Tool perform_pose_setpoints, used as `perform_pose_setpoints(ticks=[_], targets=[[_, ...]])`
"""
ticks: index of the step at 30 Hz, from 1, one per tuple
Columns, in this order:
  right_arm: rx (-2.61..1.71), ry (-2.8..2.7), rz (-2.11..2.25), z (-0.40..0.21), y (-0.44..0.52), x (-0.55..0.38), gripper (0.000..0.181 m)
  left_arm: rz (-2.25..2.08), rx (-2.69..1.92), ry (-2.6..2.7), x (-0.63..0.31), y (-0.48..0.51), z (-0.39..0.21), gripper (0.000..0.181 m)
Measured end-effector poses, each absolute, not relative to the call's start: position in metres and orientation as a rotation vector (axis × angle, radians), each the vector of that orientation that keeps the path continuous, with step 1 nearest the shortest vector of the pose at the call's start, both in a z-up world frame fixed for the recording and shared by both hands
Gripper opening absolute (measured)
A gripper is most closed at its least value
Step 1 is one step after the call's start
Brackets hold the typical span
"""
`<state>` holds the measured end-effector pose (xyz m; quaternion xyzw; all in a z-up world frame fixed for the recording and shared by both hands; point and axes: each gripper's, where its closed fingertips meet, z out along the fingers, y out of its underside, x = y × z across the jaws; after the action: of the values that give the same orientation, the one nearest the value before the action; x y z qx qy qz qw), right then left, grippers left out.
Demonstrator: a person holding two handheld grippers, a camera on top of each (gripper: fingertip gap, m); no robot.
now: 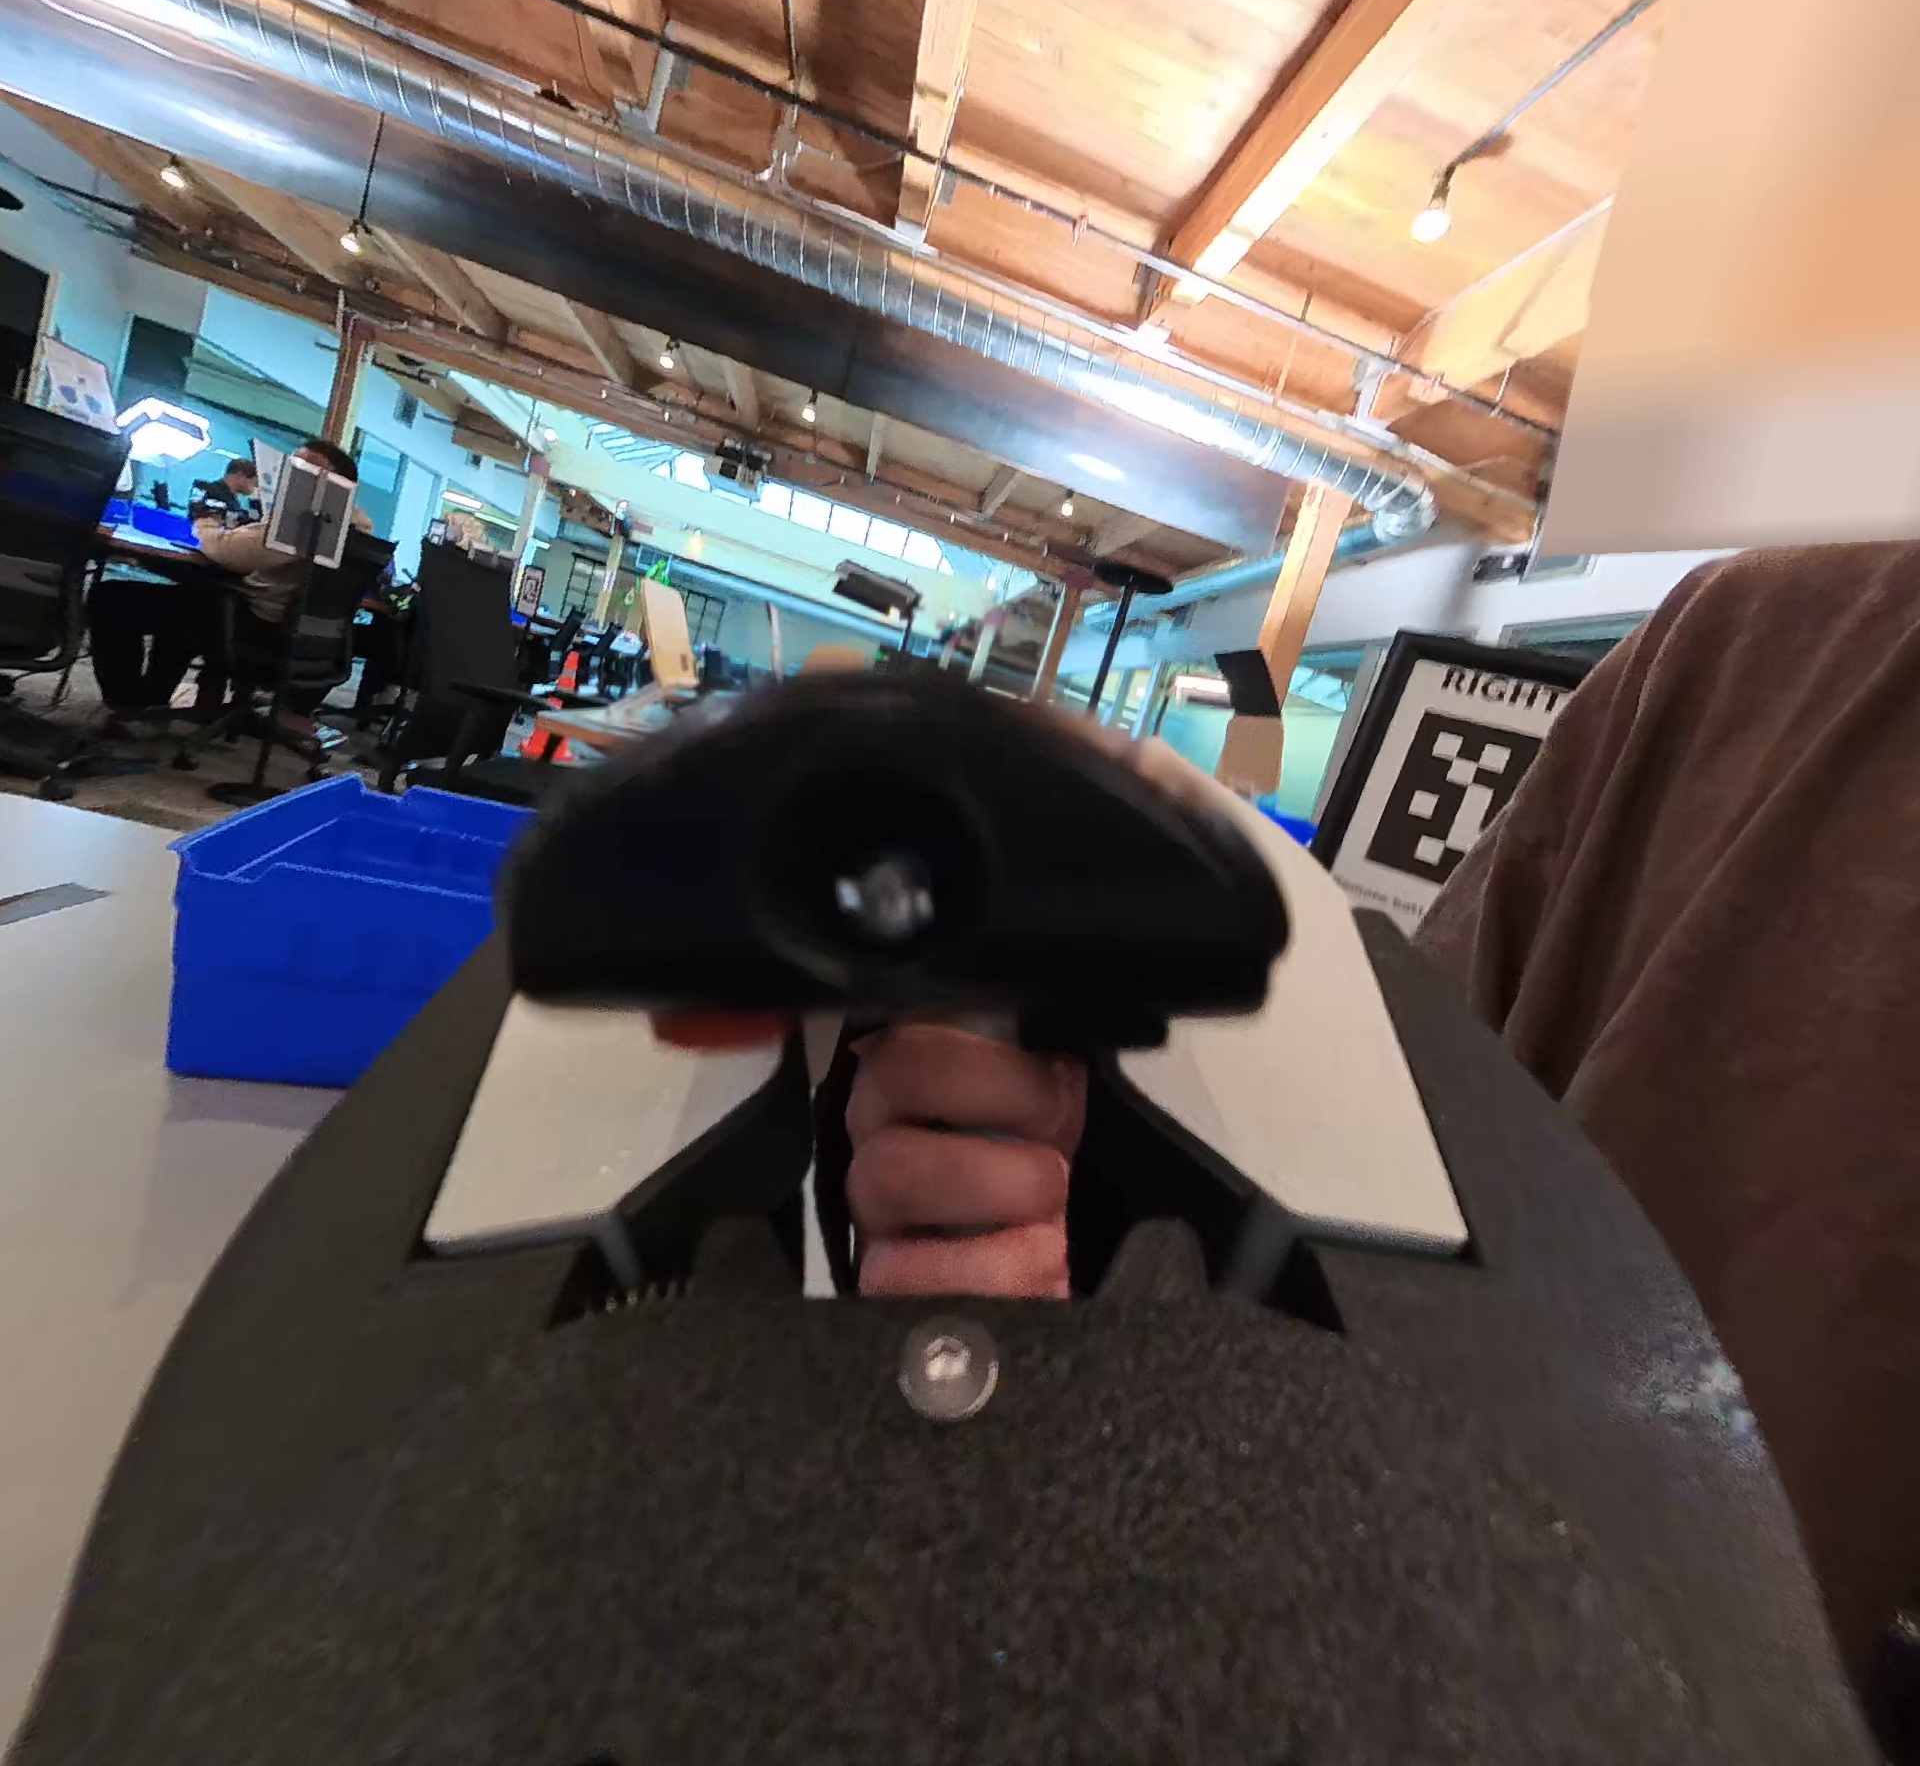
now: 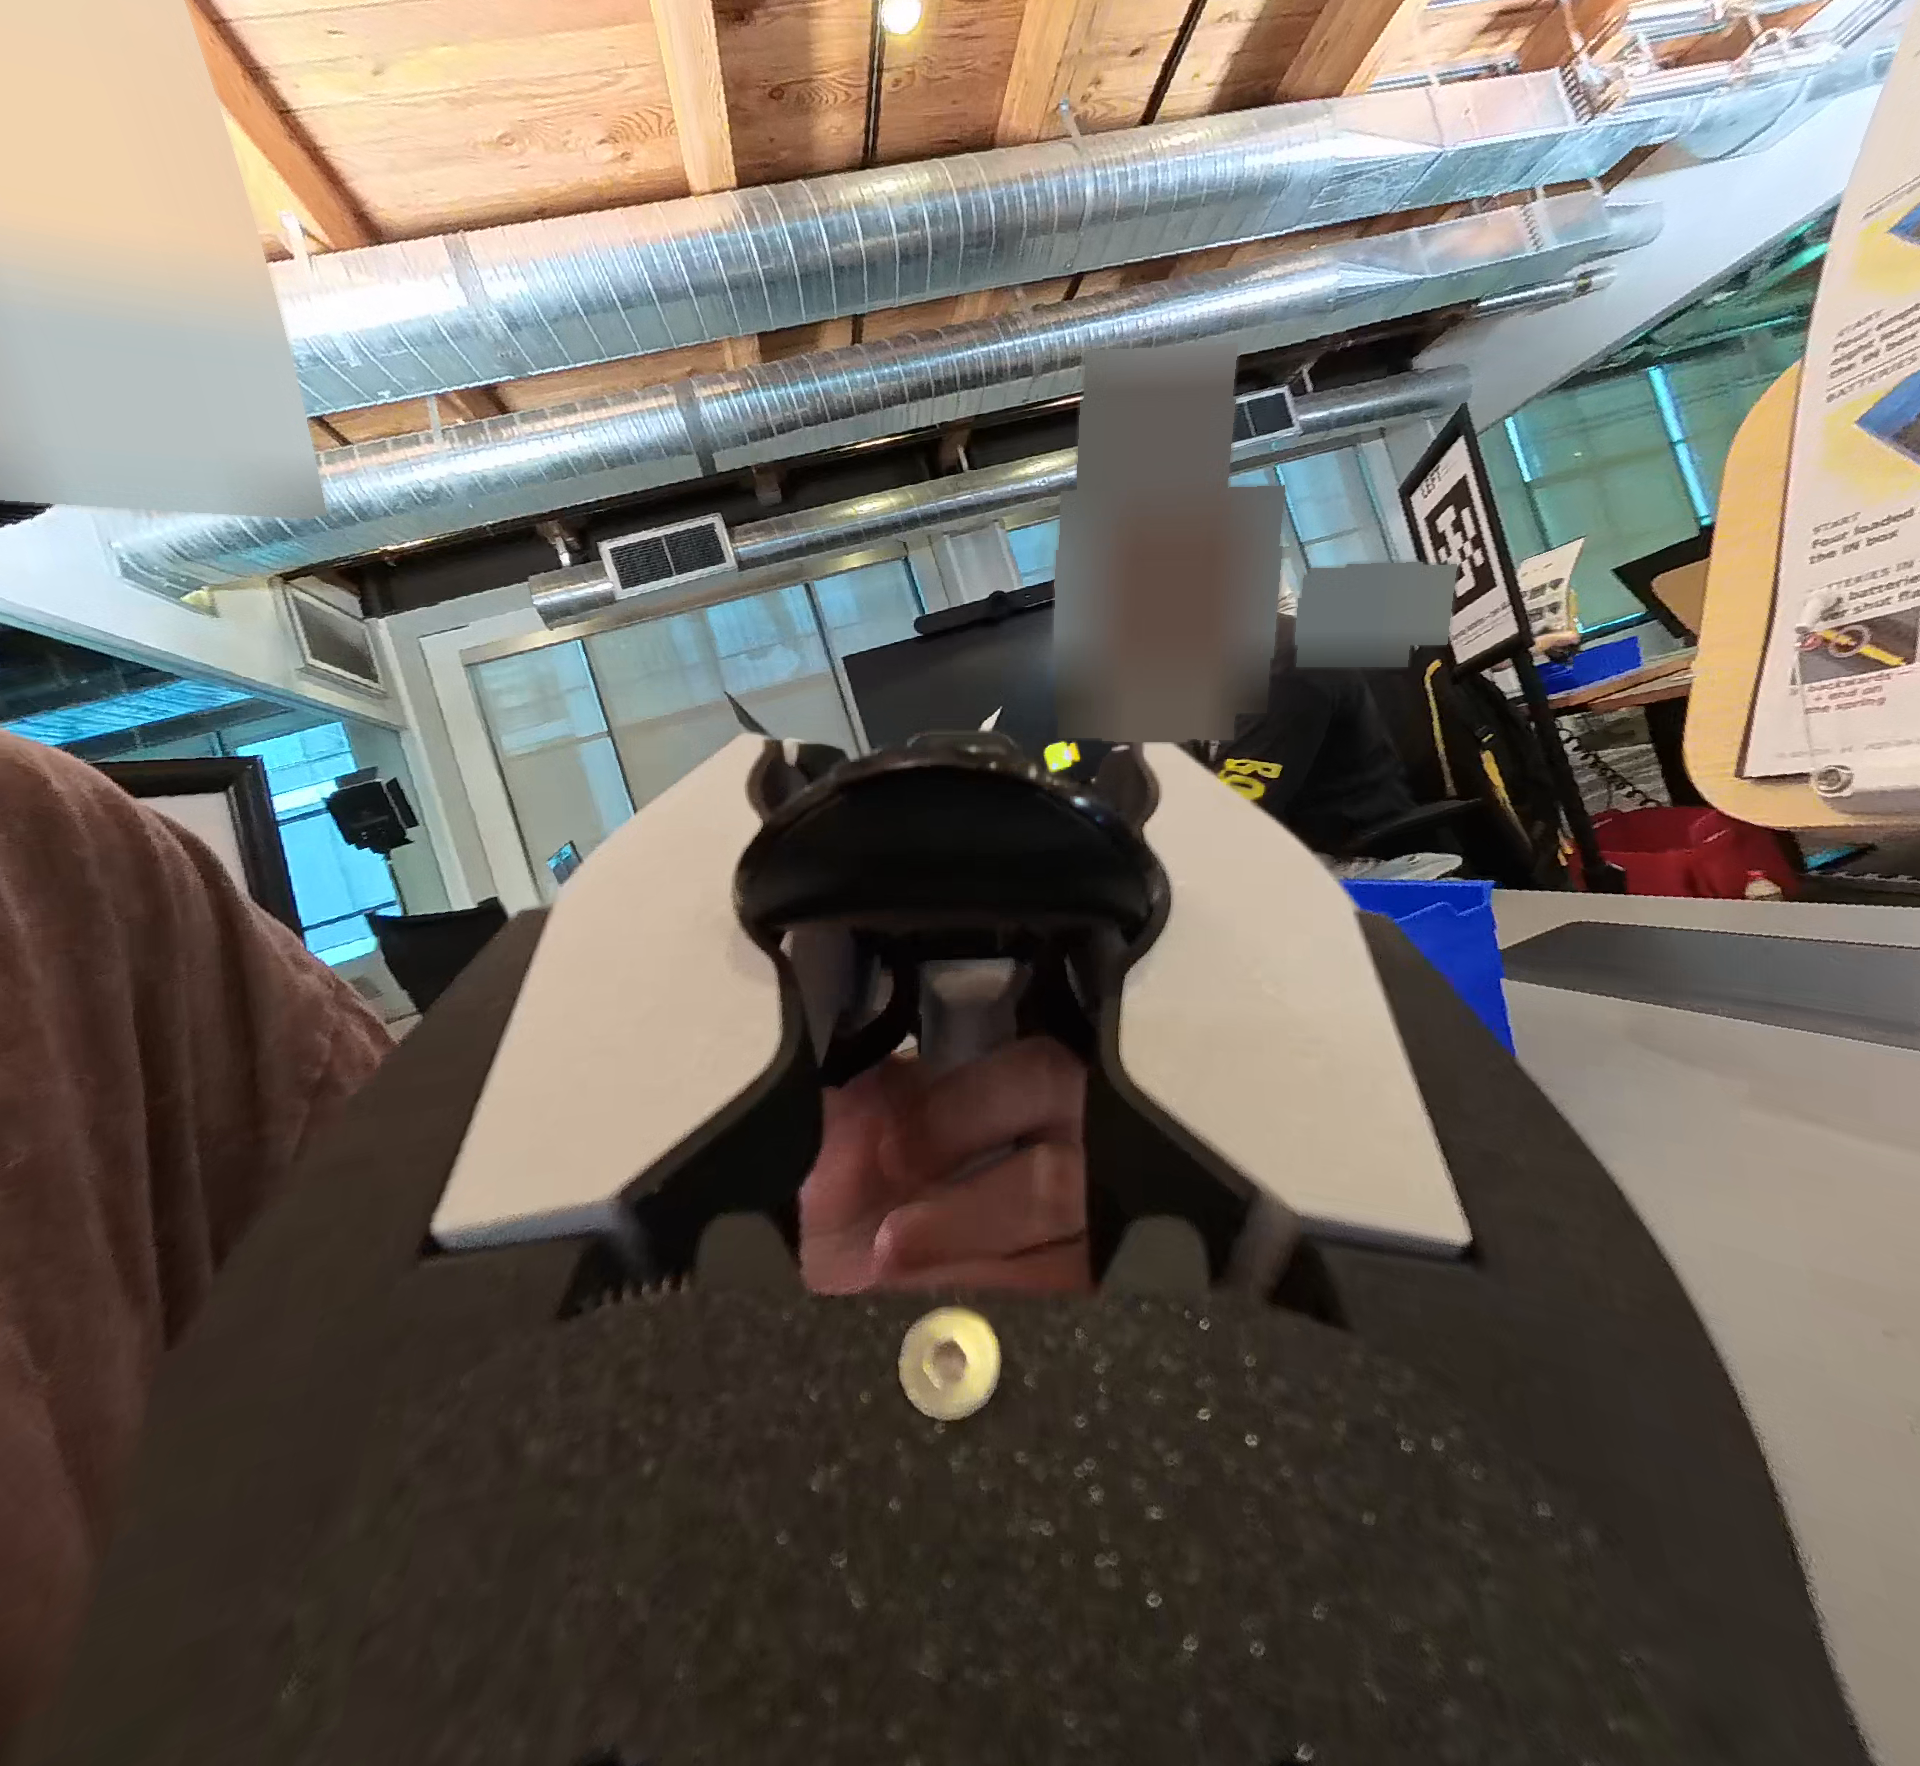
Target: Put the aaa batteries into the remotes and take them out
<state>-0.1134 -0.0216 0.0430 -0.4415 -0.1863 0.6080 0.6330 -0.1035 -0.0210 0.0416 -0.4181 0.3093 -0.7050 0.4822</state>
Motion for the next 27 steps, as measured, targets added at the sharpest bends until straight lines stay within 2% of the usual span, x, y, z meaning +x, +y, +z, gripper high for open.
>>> perform_pose_setpoints(ticks=[10,27], targets=[[-1.075,-0.503,1.414,0.042,-0.012,-0.092,0.06,-1.532,-1.331,1.07,-0.117,-0.019,-0.004,0.078],[-1.049,-0.505,1.515,0.037,-0.012,-0.098,0.061,-1.008,-1.868,1.791,-0.146,-0.03,-0.061,0.09]])
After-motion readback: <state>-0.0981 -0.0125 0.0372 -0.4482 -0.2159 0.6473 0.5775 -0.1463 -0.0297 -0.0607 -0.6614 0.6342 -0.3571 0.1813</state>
